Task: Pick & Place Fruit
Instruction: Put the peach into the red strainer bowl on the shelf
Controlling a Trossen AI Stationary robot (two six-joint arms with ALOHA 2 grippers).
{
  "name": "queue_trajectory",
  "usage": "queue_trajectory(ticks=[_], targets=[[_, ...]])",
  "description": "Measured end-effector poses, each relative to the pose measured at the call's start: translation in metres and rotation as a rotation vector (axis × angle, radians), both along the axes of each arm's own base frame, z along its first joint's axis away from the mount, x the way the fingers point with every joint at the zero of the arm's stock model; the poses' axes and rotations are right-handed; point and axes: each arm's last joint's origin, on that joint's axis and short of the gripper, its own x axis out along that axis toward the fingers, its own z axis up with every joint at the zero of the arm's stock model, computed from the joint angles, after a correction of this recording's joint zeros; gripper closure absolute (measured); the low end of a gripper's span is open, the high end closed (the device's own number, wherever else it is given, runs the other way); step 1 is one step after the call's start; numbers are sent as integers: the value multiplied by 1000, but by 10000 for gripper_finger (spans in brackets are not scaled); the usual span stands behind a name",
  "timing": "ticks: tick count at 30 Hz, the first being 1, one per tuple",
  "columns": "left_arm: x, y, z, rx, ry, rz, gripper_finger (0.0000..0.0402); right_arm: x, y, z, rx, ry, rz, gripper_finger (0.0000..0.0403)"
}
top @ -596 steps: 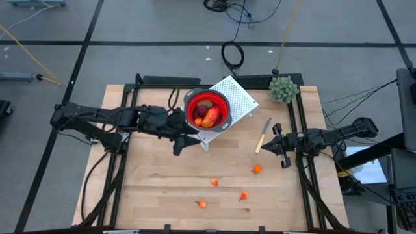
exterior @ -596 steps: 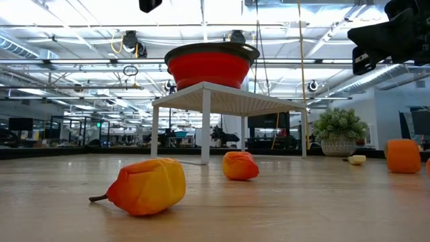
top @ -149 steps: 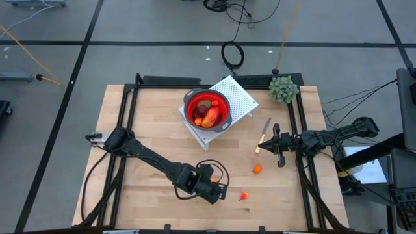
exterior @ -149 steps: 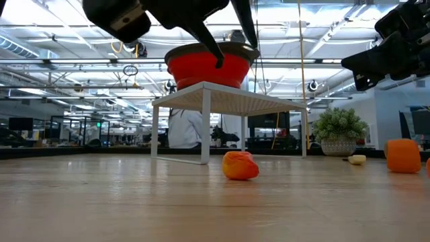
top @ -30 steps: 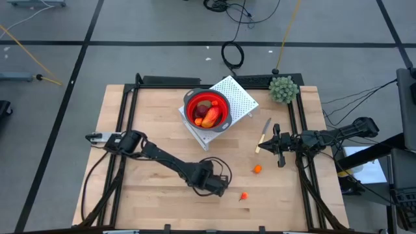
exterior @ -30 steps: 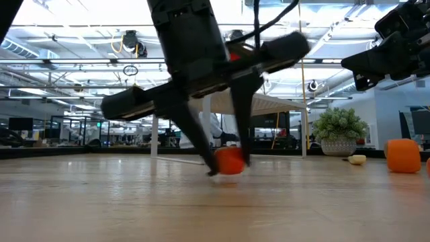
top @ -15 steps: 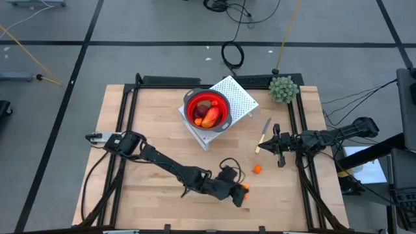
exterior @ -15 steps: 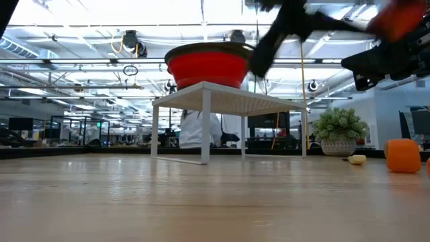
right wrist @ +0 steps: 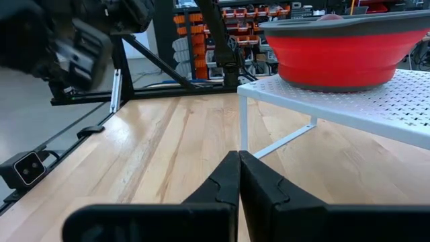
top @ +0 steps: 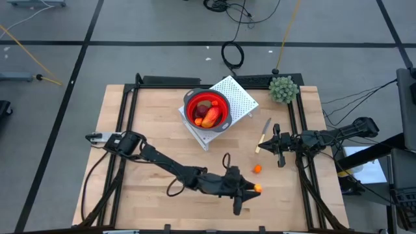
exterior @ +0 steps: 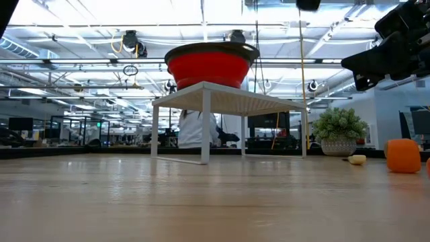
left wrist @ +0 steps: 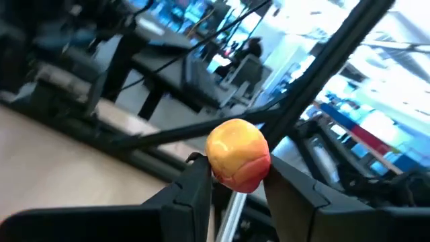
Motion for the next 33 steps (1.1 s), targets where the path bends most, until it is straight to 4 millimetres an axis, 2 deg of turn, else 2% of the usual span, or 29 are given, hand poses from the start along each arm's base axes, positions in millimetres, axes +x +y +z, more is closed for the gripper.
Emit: queue_trajectory(ticks=[14,33], targets=[[-9,-3,36,69,-404,-160,279,0,0,0,0,0,0,403],[-24,-1,59,274,-769,-169,279,0,0,-1,-2,8,1,403]])
